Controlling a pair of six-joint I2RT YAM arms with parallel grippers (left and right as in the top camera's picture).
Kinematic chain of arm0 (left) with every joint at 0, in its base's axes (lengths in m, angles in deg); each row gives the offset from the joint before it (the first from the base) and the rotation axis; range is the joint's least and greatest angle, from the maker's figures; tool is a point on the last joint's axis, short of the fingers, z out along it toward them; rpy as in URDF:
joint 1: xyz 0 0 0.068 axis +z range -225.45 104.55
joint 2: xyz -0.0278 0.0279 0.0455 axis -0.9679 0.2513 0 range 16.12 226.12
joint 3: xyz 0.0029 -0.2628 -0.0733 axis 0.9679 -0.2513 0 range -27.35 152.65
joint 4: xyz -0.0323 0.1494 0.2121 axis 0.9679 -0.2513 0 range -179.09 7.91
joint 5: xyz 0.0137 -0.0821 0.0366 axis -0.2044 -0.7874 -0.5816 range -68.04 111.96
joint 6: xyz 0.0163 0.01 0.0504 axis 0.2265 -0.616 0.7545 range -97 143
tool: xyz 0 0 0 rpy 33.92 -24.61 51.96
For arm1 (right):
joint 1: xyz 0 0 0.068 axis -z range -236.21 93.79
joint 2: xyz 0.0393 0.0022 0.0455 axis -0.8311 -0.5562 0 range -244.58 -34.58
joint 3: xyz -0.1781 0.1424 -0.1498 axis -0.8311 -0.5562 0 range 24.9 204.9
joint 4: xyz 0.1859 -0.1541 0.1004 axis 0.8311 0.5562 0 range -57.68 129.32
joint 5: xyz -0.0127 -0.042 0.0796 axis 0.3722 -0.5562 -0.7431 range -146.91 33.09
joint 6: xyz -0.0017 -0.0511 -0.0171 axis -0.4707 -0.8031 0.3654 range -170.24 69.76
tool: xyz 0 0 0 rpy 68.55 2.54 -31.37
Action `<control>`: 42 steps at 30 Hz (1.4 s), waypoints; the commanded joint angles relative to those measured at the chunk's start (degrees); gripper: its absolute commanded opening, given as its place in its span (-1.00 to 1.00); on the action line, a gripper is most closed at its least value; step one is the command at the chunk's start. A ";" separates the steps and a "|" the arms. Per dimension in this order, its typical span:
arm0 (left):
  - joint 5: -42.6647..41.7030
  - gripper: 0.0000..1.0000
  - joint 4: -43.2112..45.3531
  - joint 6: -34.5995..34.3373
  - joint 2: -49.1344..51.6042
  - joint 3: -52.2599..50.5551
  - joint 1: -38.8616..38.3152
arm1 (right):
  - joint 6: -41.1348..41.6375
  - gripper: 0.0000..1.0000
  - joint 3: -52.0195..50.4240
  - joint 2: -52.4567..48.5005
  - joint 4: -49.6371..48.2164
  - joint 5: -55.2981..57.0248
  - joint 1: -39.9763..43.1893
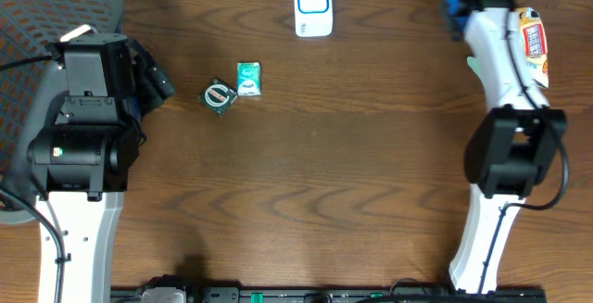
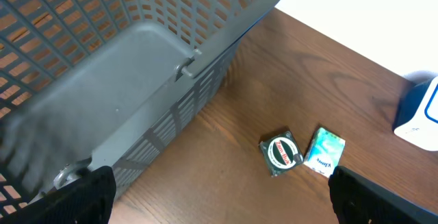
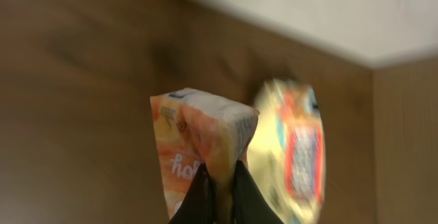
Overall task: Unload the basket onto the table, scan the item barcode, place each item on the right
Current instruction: 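Carry the orange pack right and drop it on the pile, then move the right gripper back to the teal tissue pack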
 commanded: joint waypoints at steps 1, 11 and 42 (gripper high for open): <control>0.57 0.96 -0.11 -0.28 -0.39 0.74 0.20 | 1.33 -0.98 0.13 0.74 3.56 1.70 4.22; 0.57 0.95 -0.11 -0.28 -0.39 0.74 0.20 | 4.74 0.99 0.11 0.74 8.98 -13.94 10.19; 0.57 0.95 -0.11 -0.28 -0.39 0.74 0.20 | 41.00 0.75 0.09 -0.55 -4.50 -31.01 -28.70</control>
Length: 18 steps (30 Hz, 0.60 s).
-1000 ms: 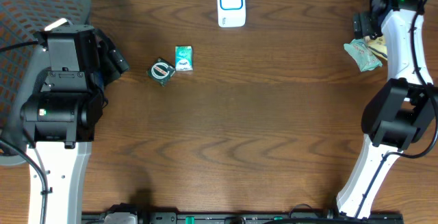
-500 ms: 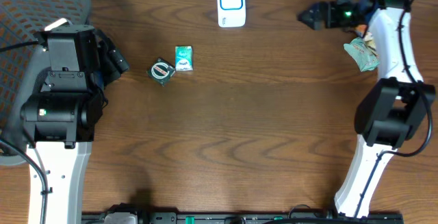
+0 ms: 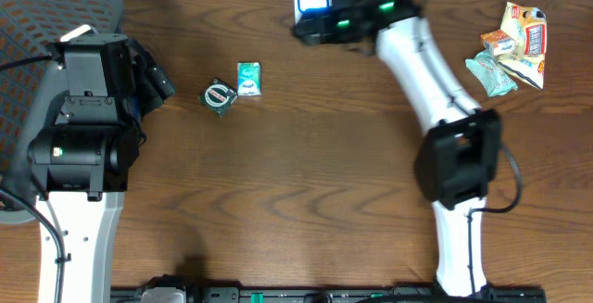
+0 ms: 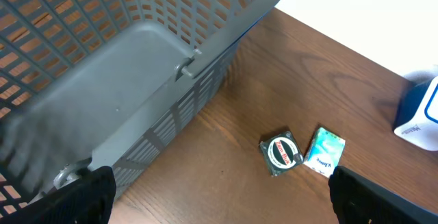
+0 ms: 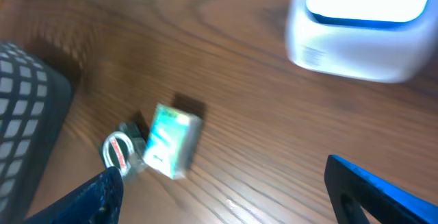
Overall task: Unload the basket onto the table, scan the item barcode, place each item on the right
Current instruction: 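Move the right gripper back to the teal tissue pack, then close the right gripper on the teal tissue pack and lift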
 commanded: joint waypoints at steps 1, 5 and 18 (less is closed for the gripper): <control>0.59 0.95 -0.09 -0.28 -0.39 0.74 0.20 | 4.00 0.75 0.15 -1.01 -2.91 12.00 -5.73; 0.59 0.95 -0.09 -0.28 -0.39 0.74 0.20 | 9.40 0.51 0.15 -4.33 -5.90 18.51 -10.93; 0.59 0.96 -0.09 -0.28 -0.39 0.74 0.20 | 17.14 0.46 0.15 -13.90 -10.60 8.92 -12.83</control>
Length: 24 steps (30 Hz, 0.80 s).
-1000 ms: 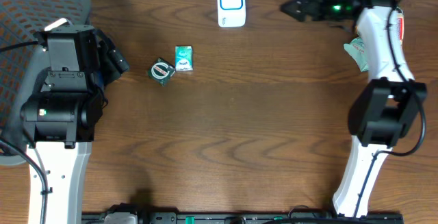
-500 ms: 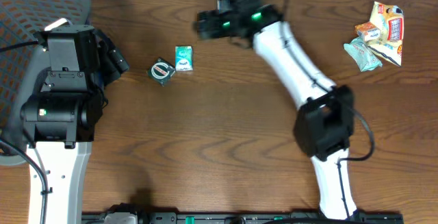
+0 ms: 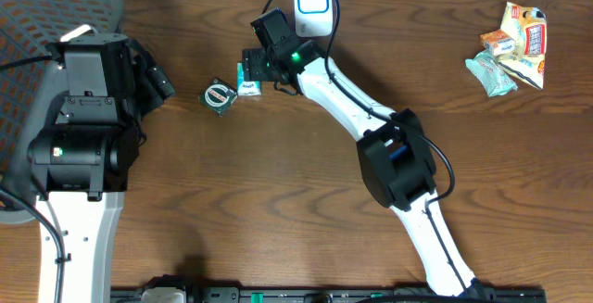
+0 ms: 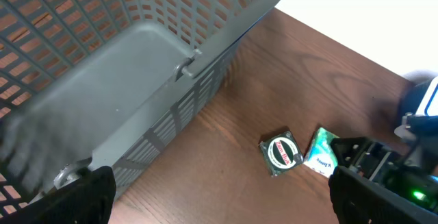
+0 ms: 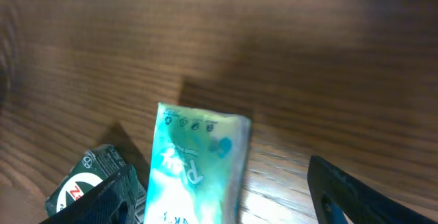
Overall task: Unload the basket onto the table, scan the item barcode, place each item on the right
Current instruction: 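Close the right gripper on the teal tissue pack and lift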
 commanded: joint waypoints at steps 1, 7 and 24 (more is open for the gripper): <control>0.57 0.96 -0.09 -0.28 -0.39 0.74 0.20 | 1.66 0.46 0.15 -2.36 -1.66 -6.75 -0.20; 0.57 0.95 -0.09 -0.28 -0.39 0.74 0.20 | 1.66 0.11 0.15 -4.72 -1.99 -7.93 -0.02; 0.57 0.96 -0.09 -0.28 -0.39 0.74 0.20 | -0.83 -0.98 0.17 1.18 13.38 -18.34 9.09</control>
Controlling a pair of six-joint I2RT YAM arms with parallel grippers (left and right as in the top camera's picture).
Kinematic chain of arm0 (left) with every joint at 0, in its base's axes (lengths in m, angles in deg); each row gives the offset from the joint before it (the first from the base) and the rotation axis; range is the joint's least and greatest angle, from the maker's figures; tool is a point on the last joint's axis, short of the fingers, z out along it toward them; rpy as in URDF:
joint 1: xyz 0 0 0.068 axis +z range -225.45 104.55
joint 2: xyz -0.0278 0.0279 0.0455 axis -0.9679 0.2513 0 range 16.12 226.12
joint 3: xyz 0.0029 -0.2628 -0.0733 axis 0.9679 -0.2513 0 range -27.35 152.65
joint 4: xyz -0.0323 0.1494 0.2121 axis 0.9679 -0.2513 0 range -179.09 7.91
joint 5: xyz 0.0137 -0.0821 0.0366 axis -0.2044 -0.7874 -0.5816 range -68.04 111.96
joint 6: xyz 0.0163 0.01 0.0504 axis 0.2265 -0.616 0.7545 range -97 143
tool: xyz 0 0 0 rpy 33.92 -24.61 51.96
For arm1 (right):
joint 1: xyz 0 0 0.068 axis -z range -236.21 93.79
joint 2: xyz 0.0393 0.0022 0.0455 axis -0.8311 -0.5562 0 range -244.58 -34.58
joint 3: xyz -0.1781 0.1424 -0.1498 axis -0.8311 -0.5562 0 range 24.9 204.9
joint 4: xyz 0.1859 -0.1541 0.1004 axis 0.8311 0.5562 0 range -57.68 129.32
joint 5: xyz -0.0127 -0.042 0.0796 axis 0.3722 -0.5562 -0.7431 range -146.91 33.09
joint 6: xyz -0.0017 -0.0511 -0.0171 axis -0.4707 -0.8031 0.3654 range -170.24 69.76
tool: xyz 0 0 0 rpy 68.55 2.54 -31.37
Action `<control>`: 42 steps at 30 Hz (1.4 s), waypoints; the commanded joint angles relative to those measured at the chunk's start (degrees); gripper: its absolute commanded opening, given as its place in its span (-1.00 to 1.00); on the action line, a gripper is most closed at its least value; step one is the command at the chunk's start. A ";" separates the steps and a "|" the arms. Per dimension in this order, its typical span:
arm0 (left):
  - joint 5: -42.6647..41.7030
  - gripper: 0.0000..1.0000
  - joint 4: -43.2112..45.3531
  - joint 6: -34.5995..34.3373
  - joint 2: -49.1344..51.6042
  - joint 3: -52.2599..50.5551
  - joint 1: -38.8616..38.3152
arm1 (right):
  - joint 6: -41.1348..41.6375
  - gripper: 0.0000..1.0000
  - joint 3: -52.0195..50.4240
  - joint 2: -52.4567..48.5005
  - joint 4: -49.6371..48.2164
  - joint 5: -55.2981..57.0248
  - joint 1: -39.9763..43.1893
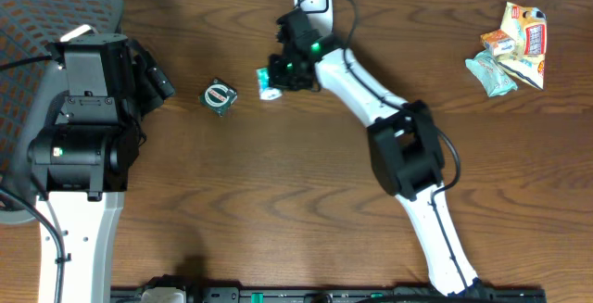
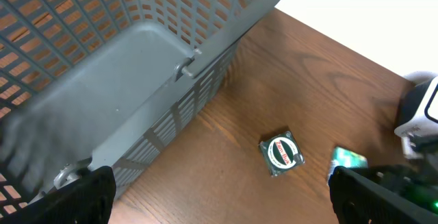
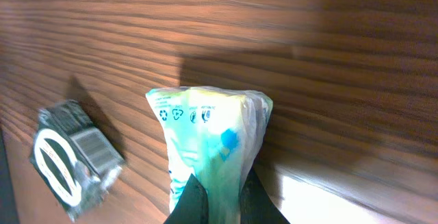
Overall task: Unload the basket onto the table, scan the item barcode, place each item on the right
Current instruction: 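Close the right gripper on the teal tissue pack and lift, then raise the teal pack up to the scanner face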
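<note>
My right gripper (image 1: 277, 80) is shut on a pale green packet (image 1: 268, 88), held just off the wooden table below and left of the white and blue scanner. In the right wrist view the green packet (image 3: 205, 131) stands pinched between the dark jaws of that gripper (image 3: 220, 183). A dark green packet with a round logo (image 1: 220, 94) lies to its left. My left gripper (image 2: 219, 207) stays open at the left, by the basket, with nothing between its fingers. The left wrist view also shows the green packet (image 2: 350, 159).
A grey mesh basket (image 2: 123, 66) fills the left side under the left arm. A pile of snack packets (image 1: 511, 36) lies at the far right back of the table (image 1: 306, 192). The scanner (image 2: 423, 111) shows at the right edge of the left wrist view.
My right gripper was open over the green packet lying beside the dark packet. Now it is shut on the green packet, which is off the table and further right.
My right gripper first held an orange snack packet by the pile at the far right. Then it was open near the scanner, the orange packet left at the pile. Then it stood open over the green packet, and now grips it. The left arm has not moved.
</note>
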 commanded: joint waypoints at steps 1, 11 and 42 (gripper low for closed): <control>0.59 0.95 -0.09 -0.28 -0.39 0.74 0.20 | -4.66 -0.98 -0.39 3.30 2.91 -6.32 3.56; 0.59 0.96 -0.09 -0.28 -0.39 0.74 0.20 | -30.67 -0.98 -0.42 5.90 8.59 -48.35 16.00; 0.59 0.96 -0.09 -0.28 -0.39 0.74 0.20 | -35.50 -0.98 -0.42 5.88 11.89 -69.07 24.83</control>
